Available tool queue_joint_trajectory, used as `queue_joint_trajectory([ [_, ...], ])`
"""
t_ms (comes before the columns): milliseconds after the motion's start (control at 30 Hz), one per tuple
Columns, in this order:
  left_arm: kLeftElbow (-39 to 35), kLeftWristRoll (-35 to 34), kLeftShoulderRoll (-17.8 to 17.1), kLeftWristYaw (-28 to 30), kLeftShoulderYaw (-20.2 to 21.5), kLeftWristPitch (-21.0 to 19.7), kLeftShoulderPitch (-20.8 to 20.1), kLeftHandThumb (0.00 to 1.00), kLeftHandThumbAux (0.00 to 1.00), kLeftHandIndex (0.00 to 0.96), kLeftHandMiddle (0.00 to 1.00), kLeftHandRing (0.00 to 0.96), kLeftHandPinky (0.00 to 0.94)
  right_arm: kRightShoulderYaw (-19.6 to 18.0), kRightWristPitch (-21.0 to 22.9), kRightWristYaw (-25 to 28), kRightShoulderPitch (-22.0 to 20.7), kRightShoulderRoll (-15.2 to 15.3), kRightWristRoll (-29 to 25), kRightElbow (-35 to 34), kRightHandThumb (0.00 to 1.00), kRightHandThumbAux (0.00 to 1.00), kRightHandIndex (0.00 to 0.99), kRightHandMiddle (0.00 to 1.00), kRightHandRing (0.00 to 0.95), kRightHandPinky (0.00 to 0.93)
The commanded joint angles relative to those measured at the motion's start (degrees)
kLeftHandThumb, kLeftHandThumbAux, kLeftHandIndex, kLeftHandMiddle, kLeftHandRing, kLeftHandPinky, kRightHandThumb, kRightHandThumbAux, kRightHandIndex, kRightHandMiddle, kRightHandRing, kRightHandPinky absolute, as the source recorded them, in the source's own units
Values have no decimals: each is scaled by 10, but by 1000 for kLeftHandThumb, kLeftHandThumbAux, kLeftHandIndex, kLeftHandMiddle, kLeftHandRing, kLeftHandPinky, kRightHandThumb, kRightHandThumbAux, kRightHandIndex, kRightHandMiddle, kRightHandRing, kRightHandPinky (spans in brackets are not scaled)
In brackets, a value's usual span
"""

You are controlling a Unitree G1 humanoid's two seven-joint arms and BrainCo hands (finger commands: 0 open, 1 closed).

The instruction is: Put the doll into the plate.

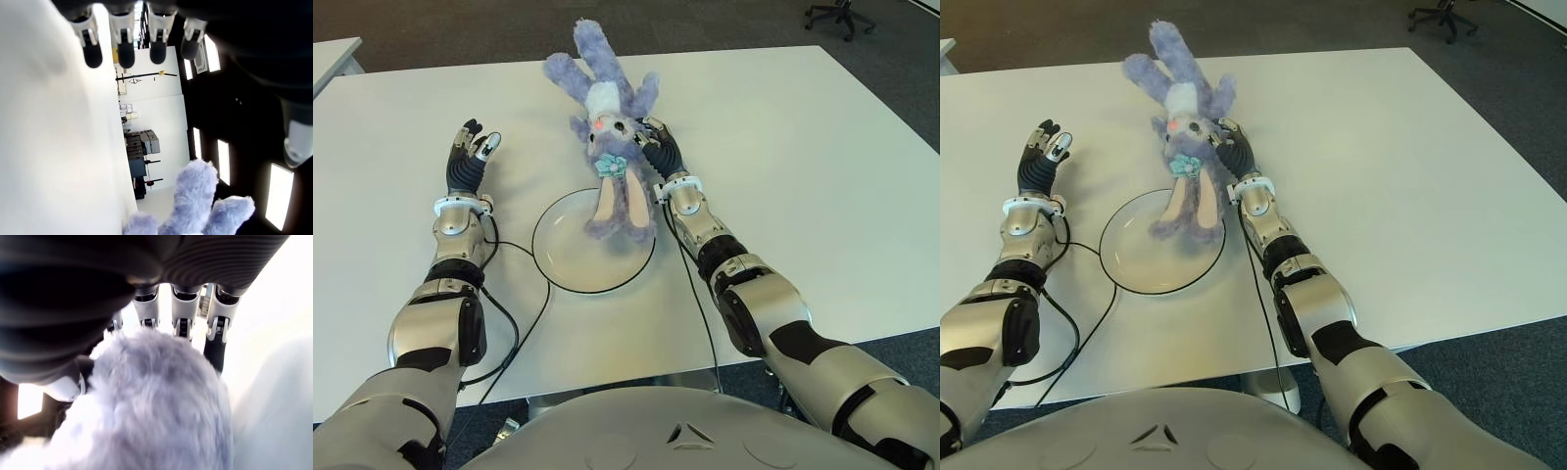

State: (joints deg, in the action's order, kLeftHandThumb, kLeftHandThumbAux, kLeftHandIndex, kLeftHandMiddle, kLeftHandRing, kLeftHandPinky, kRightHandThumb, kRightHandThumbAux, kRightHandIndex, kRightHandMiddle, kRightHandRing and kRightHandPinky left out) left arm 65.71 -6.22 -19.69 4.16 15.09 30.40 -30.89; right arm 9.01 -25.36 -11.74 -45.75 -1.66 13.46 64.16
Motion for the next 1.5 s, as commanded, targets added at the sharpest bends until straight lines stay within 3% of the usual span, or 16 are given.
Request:
queue_joint_trajectory([
  [33, 36, 7, 26, -1, -6, -16, 44, 0, 475, 9, 88, 96, 108, 6, 3, 0, -4, -6, 11, 13, 792, 453, 310, 357, 374, 394],
  [100, 35, 8, 27, -2, -7, -15, 44, 0, 476, 10, 89, 96, 110, 5, 2, 2, -4, -6, 9, 13, 797, 453, 315, 368, 386, 400],
  [167, 35, 9, 26, -5, -7, -15, 44, 0, 478, 12, 92, 100, 121, 0, -2, 7, -5, -7, 2, 16, 736, 667, 403, 387, 394, 408],
  [200, 34, 9, 26, -6, -8, -15, 44, 0, 480, 14, 93, 102, 118, -4, -11, 4, -4, -8, -1, 17, 814, 675, 389, 467, 417, 437],
  [300, 34, 10, 26, -8, -9, -16, 44, 0, 483, 15, 92, 99, 107, -7, -26, -8, -4, -8, 0, 22, 940, 659, 378, 488, 505, 526],
  [633, 33, 13, 26, -11, -10, -15, 42, 0, 490, 13, 93, 100, 111, 7, -45, -57, -9, -4, 28, 36, 947, 654, 389, 490, 527, 576],
  [1267, 32, 12, 26, -9, -9, -13, 42, 0, 477, 13, 90, 97, 107, -4, -46, -39, -12, -2, 17, 45, 947, 656, 375, 494, 557, 608],
  [1500, 33, 12, 27, -11, -9, -15, 41, 0, 482, 18, 91, 98, 116, -1, -51, -57, -11, 0, 28, 45, 947, 656, 377, 493, 557, 611],
])
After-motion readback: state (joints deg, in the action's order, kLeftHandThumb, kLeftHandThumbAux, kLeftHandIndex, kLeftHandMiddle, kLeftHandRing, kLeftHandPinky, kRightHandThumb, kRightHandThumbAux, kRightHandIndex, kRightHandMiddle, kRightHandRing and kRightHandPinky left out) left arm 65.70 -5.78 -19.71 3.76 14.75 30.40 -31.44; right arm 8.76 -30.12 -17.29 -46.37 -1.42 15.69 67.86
